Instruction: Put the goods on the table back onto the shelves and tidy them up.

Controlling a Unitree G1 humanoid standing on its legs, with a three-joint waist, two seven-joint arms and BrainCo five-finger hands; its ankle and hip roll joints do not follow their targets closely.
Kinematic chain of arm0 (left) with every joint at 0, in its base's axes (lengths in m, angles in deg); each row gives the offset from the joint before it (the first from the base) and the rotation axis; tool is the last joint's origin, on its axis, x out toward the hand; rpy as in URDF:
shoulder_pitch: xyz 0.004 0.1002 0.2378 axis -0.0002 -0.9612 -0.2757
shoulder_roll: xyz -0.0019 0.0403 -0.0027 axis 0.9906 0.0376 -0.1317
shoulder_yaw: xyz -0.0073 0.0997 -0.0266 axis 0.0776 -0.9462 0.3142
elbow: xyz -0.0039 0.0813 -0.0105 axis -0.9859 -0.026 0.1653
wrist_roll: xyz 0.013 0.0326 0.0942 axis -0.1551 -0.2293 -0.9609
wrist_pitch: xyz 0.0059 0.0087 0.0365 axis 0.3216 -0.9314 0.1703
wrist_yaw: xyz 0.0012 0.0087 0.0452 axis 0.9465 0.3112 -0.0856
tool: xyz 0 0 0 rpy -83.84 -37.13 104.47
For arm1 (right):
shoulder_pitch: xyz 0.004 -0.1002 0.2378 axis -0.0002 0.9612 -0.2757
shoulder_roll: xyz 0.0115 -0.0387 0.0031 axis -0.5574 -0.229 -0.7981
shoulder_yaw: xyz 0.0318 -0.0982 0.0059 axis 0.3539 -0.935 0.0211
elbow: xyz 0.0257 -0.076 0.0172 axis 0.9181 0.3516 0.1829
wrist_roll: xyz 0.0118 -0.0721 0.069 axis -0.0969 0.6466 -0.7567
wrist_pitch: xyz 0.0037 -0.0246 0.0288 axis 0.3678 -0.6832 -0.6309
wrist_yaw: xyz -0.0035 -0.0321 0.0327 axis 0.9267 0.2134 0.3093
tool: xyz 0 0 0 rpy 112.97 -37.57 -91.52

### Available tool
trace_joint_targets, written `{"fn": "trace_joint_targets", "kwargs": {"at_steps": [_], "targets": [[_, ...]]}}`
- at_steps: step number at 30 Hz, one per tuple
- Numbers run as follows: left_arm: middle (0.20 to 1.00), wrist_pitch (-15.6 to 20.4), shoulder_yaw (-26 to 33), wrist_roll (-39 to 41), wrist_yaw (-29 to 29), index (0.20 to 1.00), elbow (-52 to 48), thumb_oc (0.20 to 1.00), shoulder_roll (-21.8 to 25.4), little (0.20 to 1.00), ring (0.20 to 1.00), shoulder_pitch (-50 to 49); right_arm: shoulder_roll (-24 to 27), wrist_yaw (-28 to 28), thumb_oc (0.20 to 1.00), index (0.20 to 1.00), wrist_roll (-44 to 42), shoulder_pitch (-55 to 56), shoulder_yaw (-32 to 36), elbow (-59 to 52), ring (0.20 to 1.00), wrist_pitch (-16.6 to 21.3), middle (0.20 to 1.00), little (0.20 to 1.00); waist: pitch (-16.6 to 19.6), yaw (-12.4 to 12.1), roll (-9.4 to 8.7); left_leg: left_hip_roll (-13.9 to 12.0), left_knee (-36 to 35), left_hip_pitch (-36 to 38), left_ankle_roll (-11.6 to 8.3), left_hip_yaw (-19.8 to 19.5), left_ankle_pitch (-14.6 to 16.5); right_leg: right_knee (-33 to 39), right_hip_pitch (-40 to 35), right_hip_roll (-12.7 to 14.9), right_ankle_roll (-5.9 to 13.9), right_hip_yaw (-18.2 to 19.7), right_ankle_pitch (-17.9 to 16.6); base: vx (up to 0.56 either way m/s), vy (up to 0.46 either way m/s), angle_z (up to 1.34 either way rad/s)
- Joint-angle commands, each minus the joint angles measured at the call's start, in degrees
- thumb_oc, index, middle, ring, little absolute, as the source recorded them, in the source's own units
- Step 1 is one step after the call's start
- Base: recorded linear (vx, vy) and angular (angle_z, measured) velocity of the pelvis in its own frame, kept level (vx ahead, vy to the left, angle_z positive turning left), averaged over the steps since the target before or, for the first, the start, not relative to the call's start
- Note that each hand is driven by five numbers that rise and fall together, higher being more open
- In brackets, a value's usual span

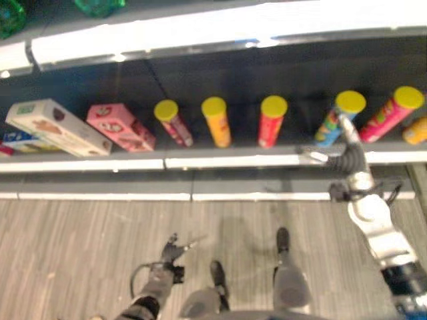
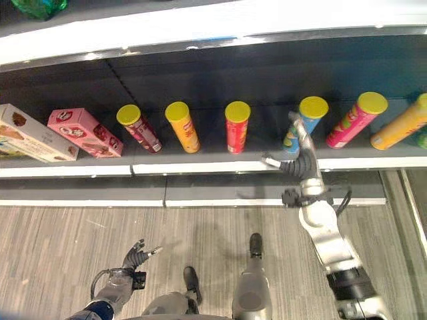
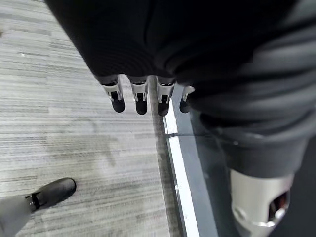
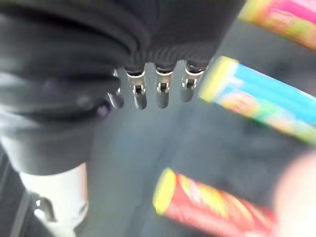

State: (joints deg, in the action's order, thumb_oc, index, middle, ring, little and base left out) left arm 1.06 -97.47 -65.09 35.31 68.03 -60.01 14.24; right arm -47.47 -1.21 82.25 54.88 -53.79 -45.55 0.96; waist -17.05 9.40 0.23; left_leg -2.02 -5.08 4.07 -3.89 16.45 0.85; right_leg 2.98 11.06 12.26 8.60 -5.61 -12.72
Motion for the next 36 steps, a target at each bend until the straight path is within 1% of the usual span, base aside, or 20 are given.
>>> {"fn": "trace_joint_targets", "kwargs": {"at_steps": [1, 2, 4, 7, 12, 13, 14, 16, 17, 19, 21, 23, 24, 26, 27, 28, 29, 31, 33, 36], "targets": [[1.000, 1.3, 0.7, -2.7, 0.7, 1.000, 3.0, 1.000, 1.7, 1.000, 1.000, 0.8, 0.2, -3.8, 1.000, 1.000, -6.4, -2.1, 1.8, -4.5, 1.000, 4.9, 1.000, 1.000, 2.6, 1.1, -0.17, 0.0, 0.1, -0.1, 0.10, 3.0, 4.0, -9.8, 2.8, 1.2, 5.52, 1.1, 6.8, -0.06, 0.006, -1.02], [1.000, 1.0, 0.8, -2.8, 1.0, 1.000, 3.1, 1.000, 1.9, 1.000, 1.000, 0.7, 0.7, -5.5, 1.000, 1.000, -8.7, -2.1, 1.7, -4.6, 1.000, 5.2, 1.000, 1.000, 2.2, 1.0, -0.60, -1.6, 0.1, 0.4, -0.12, 6.0, 3.8, -11.6, 3.4, 2.4, 5.50, -3.8, 7.4, -0.06, -0.023, -1.26], [1.000, 0.7, 1.4, -2.4, 1.7, 1.000, 2.7, 1.000, 2.4, 1.000, 1.000, 0.3, 1.4, -6.7, 1.000, 1.000, -10.2, -1.3, 2.4, -4.7, 1.000, 5.1, 1.000, 1.000, 2.3, 1.1, -1.10, -3.2, 0.1, 1.0, -0.24, 9.1, 3.3, -13.1, 2.7, 4.1, 4.72, -8.5, 8.8, -0.03, -0.034, -1.39], [1.000, 0.7, 2.2, -2.3, 2.3, 1.000, 2.6, 1.000, 2.9, 1.000, 1.000, -0.1, 2.5, -7.9, 1.000, 1.000, -11.3, -0.7, 3.7, -5.1, 1.000, 4.7, 1.000, 1.000, 3.0, 1.1, -1.39, -4.7, 0.1, 2.4, -0.52, 11.5, 4.0, -14.2, 1.2, 5.6, 5.09, -9.5, 10.4, 0.00, -0.089, -1.02], [1.000, 0.7, 5.1, 0.1, 3.0, 1.000, 1.2, 1.000, 5.1, 1.000, 1.000, -1.4, 6.8, -9.3, 1.000, 1.000, -15.8, -1.4, 9.0, -6.4, 1.000, 4.5, 1.000, 1.000, 7.1, 0.0, -4.29, -9.4, 1.2, 2.9, -2.68, 19.7, 1.7, -9.1, -6.0, 13.2, 6.40, -14.0, 1.6, -0.03, -0.294, -0.81], [1.000, 0.7, 5.1, 0.1, 3.1, 1.000, 1.1, 1.000, 5.1, 1.000, 1.000, -1.4, 6.8, -9.3, 1.000, 1.000, -15.9, -1.4, 9.0, -6.4, 1.000, 4.4, 1.000, 1.000, 7.1, -0.2, -4.24, -9.5, 1.3, 3.0, -2.77, 19.8, 1.7, -8.7, -6.2, 13.0, 6.40, -13.9, 1.3, -0.05, -0.482, -1.03], [1.000, 0.9, 6.4, 1.2, 3.2, 1.000, 0.3, 1.000, 6.1, 1.000, 1.000, -2.2, 8.8, -8.5, 1.000, 1.000, -16.2, -2.6, 11.0, -6.3, 1.000, 4.6, 1.000, 1.000, 8.2, -1.2, -5.27, -12.4, 3.2, 3.0, -4.23, 22.5, 0.9, -6.6, -7.4, 14.6, 6.40, -17.5, -1.1, -0.03, -0.323, -0.88], [1.000, 1.0, 6.9, 2.0, 3.3, 1.000, -0.2, 1.000, 6.4, 1.000, 1.000, -3.0, 9.5, -7.9, 1.000, 1.000, -16.4, -2.9, 12.0, -6.0, 1.000, 4.7, 1.000, 1.000, 8.7, -1.8, -5.73, -13.7, 4.0, 3.6, -5.02, 24.0, 0.6, -5.5, -7.9, 14.6, 6.40, -19.3, -1.1, -0.01, -0.347, -0.66], [1.000, 1.0, 7.0, 2.0, 3.4, 1.000, -0.8, 1.000, 6.7, 1.000, 1.000, -3.7, 10.1, -7.5, 1.000, 1.000, -16.4, -2.6, 13.0, -5.6, 1.000, 4.6, 1.000, 1.000, 9.1, -2.3, -6.10, -14.6, 4.5, 4.4, -5.80, 24.9, 0.3, -5.1, -8.3, 14.3, 6.40, -20.8, -0.5, 0.03, -0.623, -1.29], [1.000, 1.2, 7.4, 2.1, 3.3, 1.000, -0.7, 1.000, 6.4, 1.000, 1.000, -4.5, 13.7, -6.7, 1.000, 1.000, -15.2, -4.1, 15.0, -5.3, 1.000, 4.8, 1.000, 1.000, 10.4, -2.8, -6.49, -20.3, 7.3, 5.2, -9.04, 26.5, -3.0, -3.4, -9.7, 10.2, 6.39, -21.6, 5.3, 0.06, -0.662, -1.42], [1.000, 1.4, 6.9, 2.6, 3.3, 1.000, -1.0, 1.000, 5.6, 1.000, 1.000, -4.9, 17.4, -5.9, 1.000, 1.000, -14.9, -3.6, 17.5, -5.3, 1.000, 5.4, 1.000, 1.000, 10.2, -2.5, -4.58, -25.1, 9.3, 5.9, -10.96, 26.5, -8.5, -2.1, -11.2, 5.3, 4.39, -21.1, 9.9, 0.05, -0.411, -0.98], [1.000, 1.4, 6.9, 2.6, 3.3, 1.000, -1.0, 1.000, 5.5, 1.000, 1.000, -4.9, 17.4, -5.9, 1.000, 1.000, -15.0, -3.6, 17.6, -5.3, 1.000, 5.4, 1.000, 1.000, 10.1, -2.4, -4.38, -25.4, 9.4, 5.9, -11.00, 26.4, -8.5, -2.0, -11.4, 5.1, 4.31, -21.3, 9.9, 0.04, -0.310, -0.63], [1.000, 1.3, 5.8, 2.8, 3.5, 1.000, -1.9, 1.000, 4.0, 1.000, 1.000, -4.7, 20.2, -4.4, 1.000, 1.000, -13.9, -4.3, 19.1, -5.2, 1.000, 5.6, 1.000, 1.000, 9.8, -1.7, -3.28, -29.4, 14.2, 5.9, -11.11, 23.9, -15.7, 1.6, -14.7, -1.1, 1.18, -19.1, 14.0, 0.10, -0.545, -0.51], [1.000, 0.7, 5.6, 2.5, 2.4, 1.000, -1.6, 1.000, 2.8, 1.000, 1.000, -3.3, 20.4, -2.1, 1.000, 1.000, -12.8, -8.0, 15.9, -4.0, 1.000, 4.9, 1.000, 1.000, 9.0, -2.1, -3.33, -27.9, 19.0, 4.2, -10.67, 18.0, -15.3, 2.0, -15.7, -3.5, -0.38, -17.3, 15.4, 0.10, -0.529, -0.52], [1.000, 1.0, 5.5, 3.3, 1.1, 1.000, -1.1, 1.000, 2.9, 1.000, 1.000, -3.1, 20.7, -1.4, 1.000, 1.000, -12.2, -10.1, 14.5, -2.5, 1.000, 4.8, 1.000, 1.000, 8.7, -2.7, -3.93, -25.3, 21.3, 2.2, -9.68, 13.7, -12.8, 2.0, -15.7, -4.2, -0.95, -15.7, 15.8, 0.01, -0.429, -1.00], [1.000, 1.6, 6.7, 3.6, 2.8, 1.000, -1.3, 1.000, 3.6, 1.000, 1.000, -4.3, 20.6, -0.9, 1.000, 1.000, -12.6, -10.3, 14.1, -1.7, 1.000, 4.5, 1.000, 1.000, 8.5, -4.2, -4.91, -20.4, 22.3, -1.2, -6.86, 9.3, -9.3, 2.0, -15.1, -4.6, -1.62, -14.1, 15.3, 0.04, -0.398, -1.34], [1.000, 2.9, 5.7, -7.9, -2.6, 1.000, 2.2, 1.000, 6.3, 1.000, 1.000, -3.9, 20.1, -0.5, 1.000, 1.000, -11.8, -10.0, 14.6, -1.6, 1.000, 5.1, 1.000, 1.000, 8.3, -5.2, -5.78, -16.8, 22.6, -2.9, -5.46, 5.7, -5.8, 2.0, -15.3, -5.3, -1.80, -12.1, 15.6, 0.06, -0.307, -1.56], [1.000, 2.7, 6.9, 4.2, 2.1, 1.000, -8.8, 1.000, 3.8, 1.000, 1.000, -13.2, 22.7, 0.8, 1.000, 1.000, -11.5, -10.5, 16.6, -0.8, 1.000, 5.1, 1.000, 1.000, 7.1, -7.4, -4.96, -12.0, 21.7, -4.9, -3.71, 2.6, -1.8, 2.0, -15.7, -5.9, -1.75, -10.2, 16.0, 0.10, -0.158, -1.35], [1.000, 2.2, 5.2, 4.2, 5.0, 1.000, -11.5, 1.000, 4.2, 1.000, 1.000, -15.4, 21.6, 1.5, 1.000, 1.000, -9.4, -14.0, 16.0, 1.0, 1.000, 4.4, 1.000, 1.000, 6.9, -8.6, -4.32, -9.0, 18.5, -7.8, -2.74, 2.1, -0.4, 2.0, -15.9, -6.5, -1.48, -8.5, 16.3, 0.12, -0.090, -0.91], [1.000, 2.2, 4.8, 4.2, 5.4, 1.000, -12.0, 1.000, 4.5, 1.000, 1.000, -15.8, 21.6, 2.7, 1.000, 1.000, -8.4, -17.1, 13.9, 3.6, 1.000, 4.0, 1.000, 1.000, 6.5, -10.3, -3.20, -6.2, 12.5, -10.7, -3.23, 2.9, -3.5, 2.0, -17.6, -8.3, -1.56, -7.1, 17.1, 0.18, -0.049, -0.79]]}}
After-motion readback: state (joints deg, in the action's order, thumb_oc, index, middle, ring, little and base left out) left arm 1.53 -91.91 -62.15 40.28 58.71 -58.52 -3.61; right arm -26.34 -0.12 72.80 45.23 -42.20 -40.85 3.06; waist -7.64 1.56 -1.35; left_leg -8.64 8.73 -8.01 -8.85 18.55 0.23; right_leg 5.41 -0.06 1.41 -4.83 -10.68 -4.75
